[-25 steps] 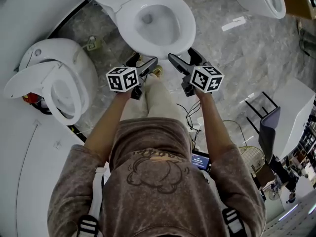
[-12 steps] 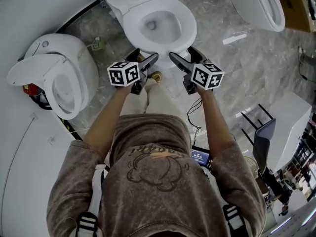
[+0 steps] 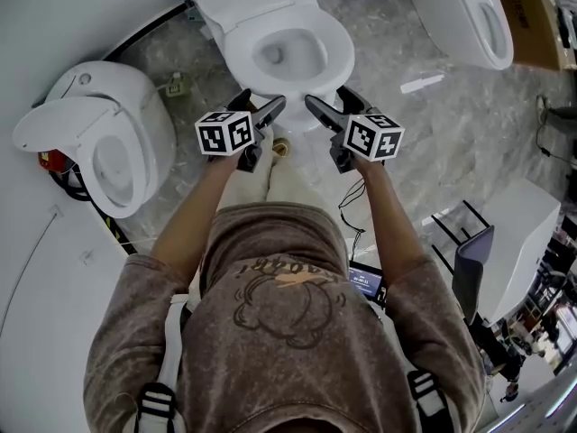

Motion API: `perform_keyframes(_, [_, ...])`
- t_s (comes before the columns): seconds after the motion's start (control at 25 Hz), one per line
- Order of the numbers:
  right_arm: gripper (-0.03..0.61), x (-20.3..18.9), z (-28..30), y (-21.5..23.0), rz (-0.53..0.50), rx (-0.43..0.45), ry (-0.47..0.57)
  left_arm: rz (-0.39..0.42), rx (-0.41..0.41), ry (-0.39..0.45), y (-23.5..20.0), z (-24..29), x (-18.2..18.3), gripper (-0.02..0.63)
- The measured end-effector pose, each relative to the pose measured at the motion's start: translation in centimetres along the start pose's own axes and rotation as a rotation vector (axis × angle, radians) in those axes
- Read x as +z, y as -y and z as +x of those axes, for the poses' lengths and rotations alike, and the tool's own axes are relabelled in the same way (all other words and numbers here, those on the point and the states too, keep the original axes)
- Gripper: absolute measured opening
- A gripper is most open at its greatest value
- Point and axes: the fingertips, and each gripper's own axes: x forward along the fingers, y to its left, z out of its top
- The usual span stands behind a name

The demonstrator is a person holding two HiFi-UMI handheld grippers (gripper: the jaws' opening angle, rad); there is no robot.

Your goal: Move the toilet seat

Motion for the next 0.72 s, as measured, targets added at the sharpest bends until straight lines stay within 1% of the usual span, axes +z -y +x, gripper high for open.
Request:
perform_keyframes(0.2, [0.411, 1.7, 0.1, -0.7, 0.009, 0.019, 0.023, -0.013, -0.006, 0.027, 0.5, -0.4, 1.5, 0.423])
perform_keyframes(0.36, [0.360, 3.6, 0.4, -0.9, -0.032, 0.013, 0.023, 0.005, -0.008, 0.045, 1.0, -0.7, 3.2, 0.423])
perform_keyframes(0.44, [0.350, 4.2, 0.5, -0.9, -0.046, 0.009, 0.025, 0.010, -0.001, 0.048, 1.0, -0.6, 3.8, 0.423])
perform_keyframes(0.72, [0.350, 6.0, 1.2, -1.7, -0.072, 0.008, 0.038, -0.003, 0.007, 0.072, 0.8, -1.0, 5.6, 0.423])
